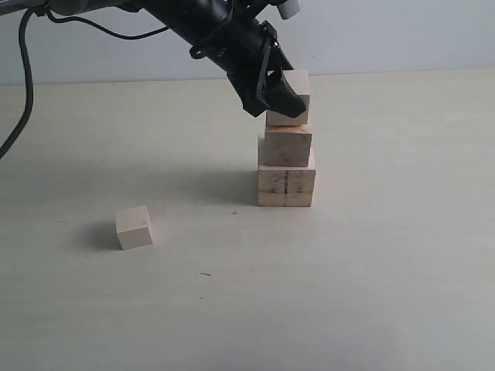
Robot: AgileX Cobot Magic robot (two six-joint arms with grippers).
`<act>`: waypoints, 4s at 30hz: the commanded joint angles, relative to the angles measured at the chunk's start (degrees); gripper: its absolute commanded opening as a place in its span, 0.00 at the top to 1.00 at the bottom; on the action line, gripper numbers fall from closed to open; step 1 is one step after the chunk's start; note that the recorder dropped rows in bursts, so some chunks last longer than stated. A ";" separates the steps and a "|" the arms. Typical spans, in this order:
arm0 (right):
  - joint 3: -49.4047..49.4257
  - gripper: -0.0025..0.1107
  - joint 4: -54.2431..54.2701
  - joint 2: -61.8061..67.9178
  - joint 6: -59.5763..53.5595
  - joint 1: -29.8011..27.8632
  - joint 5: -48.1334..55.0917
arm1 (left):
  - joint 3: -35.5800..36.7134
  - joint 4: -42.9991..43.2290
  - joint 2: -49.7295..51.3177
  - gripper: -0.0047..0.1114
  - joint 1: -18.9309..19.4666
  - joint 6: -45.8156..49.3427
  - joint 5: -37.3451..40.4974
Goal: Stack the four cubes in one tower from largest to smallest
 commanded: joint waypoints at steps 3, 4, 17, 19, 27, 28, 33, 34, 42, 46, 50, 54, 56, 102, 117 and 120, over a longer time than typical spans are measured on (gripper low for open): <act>0.27 0.98 0.13 -0.24 -0.07 0.09 -0.32 | -0.49 -1.15 0.00 0.96 0.08 0.29 1.42; 0.27 0.98 0.13 -0.24 -0.07 0.09 -0.32 | -0.49 -1.15 0.00 0.96 0.08 0.29 1.42; 0.27 0.98 0.13 -0.24 -0.07 0.09 -0.32 | -0.49 -1.24 0.00 0.96 0.08 0.68 0.39; 0.27 0.98 0.13 -0.24 -0.07 0.09 -0.32 | -0.49 -1.24 0.00 0.94 0.08 1.16 0.39; 0.27 0.98 0.02 -0.24 -0.07 0.09 -0.32 | -0.49 -2.89 0.00 0.62 0.08 1.73 0.39; 0.27 0.98 0.02 -0.24 -0.07 0.09 -0.32 | -0.49 -2.89 0.00 0.59 0.08 1.73 0.39; 0.27 0.98 0.02 -0.24 -0.07 0.09 -0.32 | -0.49 -3.00 0.00 0.52 0.08 1.73 0.39; 0.27 0.98 0.02 -0.24 -0.07 0.09 -0.32 | -0.49 -3.00 0.00 0.52 0.08 1.83 0.39; 0.27 0.98 0.02 -0.24 -0.07 0.09 -0.32 | -0.49 -2.54 0.00 0.46 0.08 1.83 0.39; 0.27 0.98 0.02 -0.24 -0.07 0.09 -0.32 | -0.49 -2.54 0.00 0.37 0.08 1.83 0.39; 0.27 0.98 0.02 -0.24 -0.07 0.09 -0.32 | -0.49 -2.54 0.00 0.36 0.08 1.83 0.39; 0.27 0.98 0.02 -0.24 -0.07 0.09 -0.32 | -0.49 -2.54 0.00 0.36 0.08 1.83 0.39; 0.27 0.98 0.02 -0.24 -0.07 0.09 -0.32 | -0.49 -2.54 0.00 0.36 0.08 1.83 0.39; 0.27 0.98 0.02 -0.24 -0.07 0.09 -0.32 | -0.49 -1.07 -0.12 0.73 0.08 1.83 -0.55; 0.27 0.98 0.02 -0.24 -0.07 0.09 -0.32 | -0.49 0.36 -1.20 0.86 0.08 2.00 1.54; 0.27 0.98 0.02 -0.24 -0.07 0.09 -0.32 | -0.49 0.57 -1.20 0.96 0.08 2.00 1.42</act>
